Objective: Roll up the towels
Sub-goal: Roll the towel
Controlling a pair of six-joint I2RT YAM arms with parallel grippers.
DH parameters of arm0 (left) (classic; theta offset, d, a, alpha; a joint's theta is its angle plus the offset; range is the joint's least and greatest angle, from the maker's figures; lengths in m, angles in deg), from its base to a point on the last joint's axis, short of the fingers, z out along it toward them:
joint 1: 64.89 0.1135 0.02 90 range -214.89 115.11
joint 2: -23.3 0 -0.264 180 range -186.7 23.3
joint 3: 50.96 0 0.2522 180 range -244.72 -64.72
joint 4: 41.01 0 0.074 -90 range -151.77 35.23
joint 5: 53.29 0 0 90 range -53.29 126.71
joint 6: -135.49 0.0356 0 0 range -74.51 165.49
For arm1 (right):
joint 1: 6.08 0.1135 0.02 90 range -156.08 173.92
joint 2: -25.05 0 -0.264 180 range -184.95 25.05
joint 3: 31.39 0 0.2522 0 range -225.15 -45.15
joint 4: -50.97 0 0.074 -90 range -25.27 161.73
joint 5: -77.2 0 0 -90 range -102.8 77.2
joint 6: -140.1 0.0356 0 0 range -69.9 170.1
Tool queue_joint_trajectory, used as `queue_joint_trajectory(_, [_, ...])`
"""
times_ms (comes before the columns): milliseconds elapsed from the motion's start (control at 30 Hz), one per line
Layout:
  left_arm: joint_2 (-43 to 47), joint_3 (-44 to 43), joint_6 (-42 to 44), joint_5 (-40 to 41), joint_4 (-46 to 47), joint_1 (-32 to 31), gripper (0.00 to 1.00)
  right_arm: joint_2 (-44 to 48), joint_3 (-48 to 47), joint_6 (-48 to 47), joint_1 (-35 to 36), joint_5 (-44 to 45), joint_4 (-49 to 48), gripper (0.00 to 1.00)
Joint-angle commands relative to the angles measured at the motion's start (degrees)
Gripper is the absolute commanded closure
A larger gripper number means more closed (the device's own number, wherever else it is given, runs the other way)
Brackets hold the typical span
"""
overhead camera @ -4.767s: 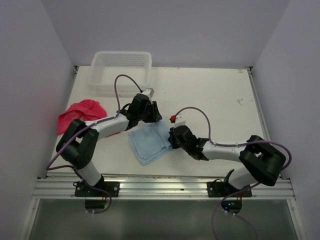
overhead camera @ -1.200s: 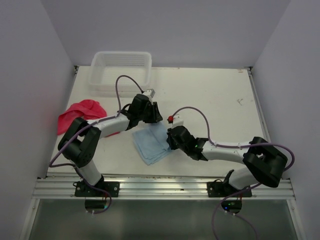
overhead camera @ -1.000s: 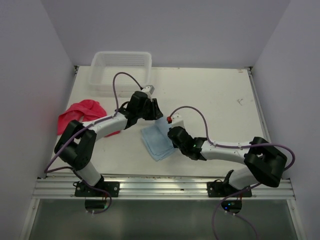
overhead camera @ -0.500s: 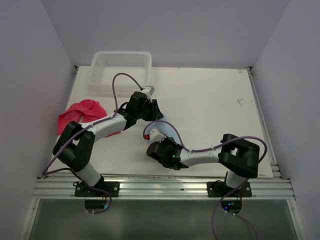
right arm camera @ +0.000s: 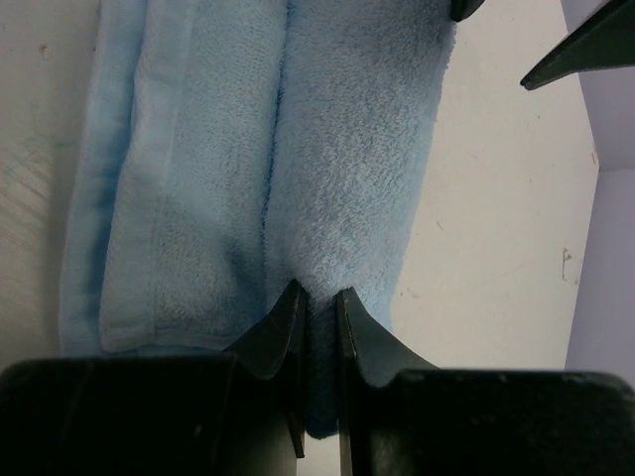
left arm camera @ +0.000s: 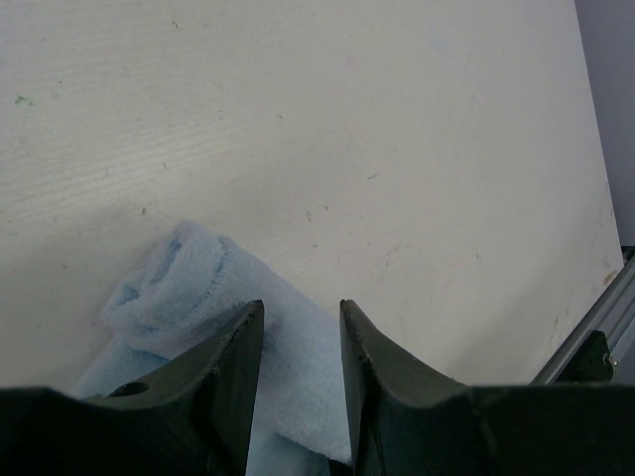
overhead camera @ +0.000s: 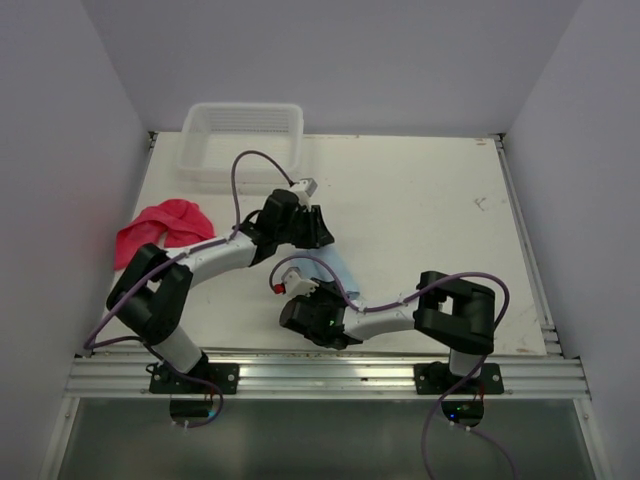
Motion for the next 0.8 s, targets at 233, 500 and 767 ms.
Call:
queue_joint_trajectory(233, [-5.34,3.52,-1.62,1.24,3.2,-1.6,0.6,0.88,-0.6,4.99,0.08,-2.61,1.76,0.93])
queue_joint_trajectory(500, [-6.3,7.04,-2.94,0.63,5.56,-1.69,0.6,8.35,0.28,10.09,-1.23,-6.04,2.37,0.65])
queue_joint_trajectory(767, [-6.39,7.74,-3.65,0.62,6.01,-1.69,0.6,16.08,3.44,14.31,-2.99,-10.34,1.5,0.48])
